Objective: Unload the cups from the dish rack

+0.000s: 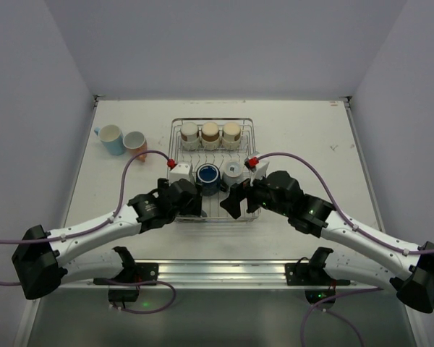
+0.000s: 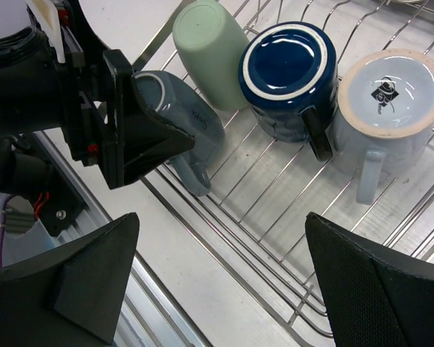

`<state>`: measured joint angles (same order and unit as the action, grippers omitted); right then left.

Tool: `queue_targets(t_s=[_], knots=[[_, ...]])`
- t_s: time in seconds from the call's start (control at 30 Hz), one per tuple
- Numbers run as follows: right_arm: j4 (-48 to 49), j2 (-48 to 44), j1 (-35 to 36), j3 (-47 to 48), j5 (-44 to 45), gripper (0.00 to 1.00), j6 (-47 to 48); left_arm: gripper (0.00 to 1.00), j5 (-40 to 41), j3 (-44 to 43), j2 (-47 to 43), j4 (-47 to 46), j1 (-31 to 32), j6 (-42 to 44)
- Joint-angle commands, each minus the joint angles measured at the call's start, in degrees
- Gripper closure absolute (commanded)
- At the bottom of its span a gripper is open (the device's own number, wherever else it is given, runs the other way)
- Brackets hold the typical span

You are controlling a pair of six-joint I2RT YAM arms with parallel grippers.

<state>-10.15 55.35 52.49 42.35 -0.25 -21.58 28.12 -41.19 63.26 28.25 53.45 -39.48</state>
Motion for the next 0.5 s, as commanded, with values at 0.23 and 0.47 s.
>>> queue_targets(t_s=[0.23, 0.47], knots=[[3.12, -0.86, 0.16, -0.25, -2.65, 0.02, -1.18, 0.61, 4.66, 0.85, -2.71, -3.72, 0.87, -1.39], [2.33, -1.82, 0.07, 0.54, -2.65, 0.02, -2.23, 0.98, 2.29, -2.74, -4.81, -6.01, 1.83, 1.16]])
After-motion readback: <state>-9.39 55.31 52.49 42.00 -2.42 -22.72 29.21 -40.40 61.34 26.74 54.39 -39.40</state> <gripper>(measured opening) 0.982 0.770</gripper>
